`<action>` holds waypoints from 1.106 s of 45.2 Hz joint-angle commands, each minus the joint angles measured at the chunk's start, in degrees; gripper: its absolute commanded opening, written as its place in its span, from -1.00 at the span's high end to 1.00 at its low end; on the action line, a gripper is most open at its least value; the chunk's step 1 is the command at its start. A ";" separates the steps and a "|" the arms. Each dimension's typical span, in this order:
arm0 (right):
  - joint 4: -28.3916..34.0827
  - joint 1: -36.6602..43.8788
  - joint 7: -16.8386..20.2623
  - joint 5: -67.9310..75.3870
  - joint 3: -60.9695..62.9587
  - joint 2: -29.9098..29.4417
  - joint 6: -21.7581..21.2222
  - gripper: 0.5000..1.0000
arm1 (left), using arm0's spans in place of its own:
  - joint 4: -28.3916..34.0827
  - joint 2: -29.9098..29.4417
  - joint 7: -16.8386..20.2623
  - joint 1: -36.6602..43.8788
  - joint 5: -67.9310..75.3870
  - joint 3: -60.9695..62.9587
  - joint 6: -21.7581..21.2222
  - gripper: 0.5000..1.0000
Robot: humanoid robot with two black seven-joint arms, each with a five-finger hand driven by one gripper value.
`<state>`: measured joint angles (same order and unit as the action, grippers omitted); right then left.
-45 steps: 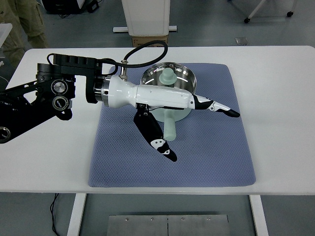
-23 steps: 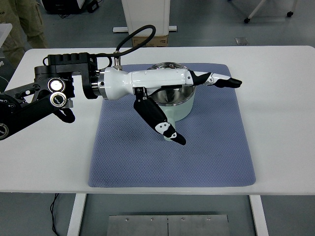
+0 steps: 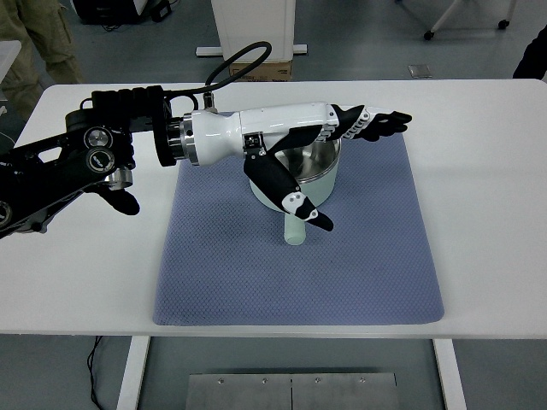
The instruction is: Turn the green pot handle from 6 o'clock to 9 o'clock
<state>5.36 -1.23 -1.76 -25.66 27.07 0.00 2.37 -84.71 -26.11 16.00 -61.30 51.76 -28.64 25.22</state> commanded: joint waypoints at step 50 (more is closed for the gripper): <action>0.00 0.00 0.00 0.00 0.00 0.00 0.00 -1.00 | -1.51 3.96 4.30 -12.61 40.62 12.29 7.82 -1.00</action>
<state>5.36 -1.23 -1.76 -25.66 27.07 0.00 2.38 -86.18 -21.89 19.42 -73.30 92.30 -16.67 31.52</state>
